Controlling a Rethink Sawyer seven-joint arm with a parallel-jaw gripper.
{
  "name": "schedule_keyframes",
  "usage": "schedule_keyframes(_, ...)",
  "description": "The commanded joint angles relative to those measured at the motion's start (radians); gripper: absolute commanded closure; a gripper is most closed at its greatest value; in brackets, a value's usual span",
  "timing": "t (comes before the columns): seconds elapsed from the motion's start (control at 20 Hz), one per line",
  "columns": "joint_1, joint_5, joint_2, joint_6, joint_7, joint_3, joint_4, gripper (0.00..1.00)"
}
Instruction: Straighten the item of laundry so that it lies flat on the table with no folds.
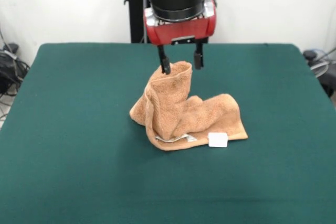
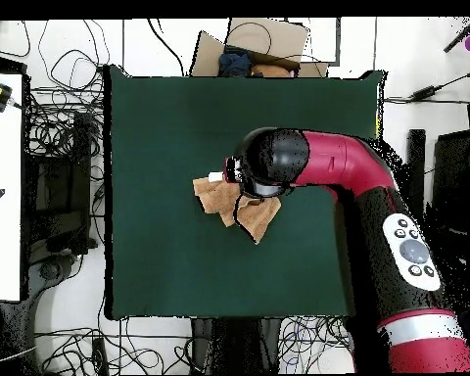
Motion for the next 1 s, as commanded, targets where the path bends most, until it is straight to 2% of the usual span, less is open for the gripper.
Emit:
schedule_keyframes(0.05, 0.009, -0.084, 0.071, -0.114, -0.157, 0.088, 0.042, 0.0)
schedule_keyframes(0.2, 0.014, -0.13, 0.105, -0.14, -0.176, 0.077, 0.029, 0.0)
schedule_keyframes(0.45, -0.037, -0.175, 0.125, -0.133, -0.242, 0.094, 0.036, 0.0)
schedule_keyframes(0.7, -0.063, -0.23, 0.155, -0.214, -0.195, 0.092, 0.052, 0.0)
schedule_keyframes(1.0, -0.067, -0.257, 0.13, -0.187, -0.186, 0.105, 0.074, 0.0)
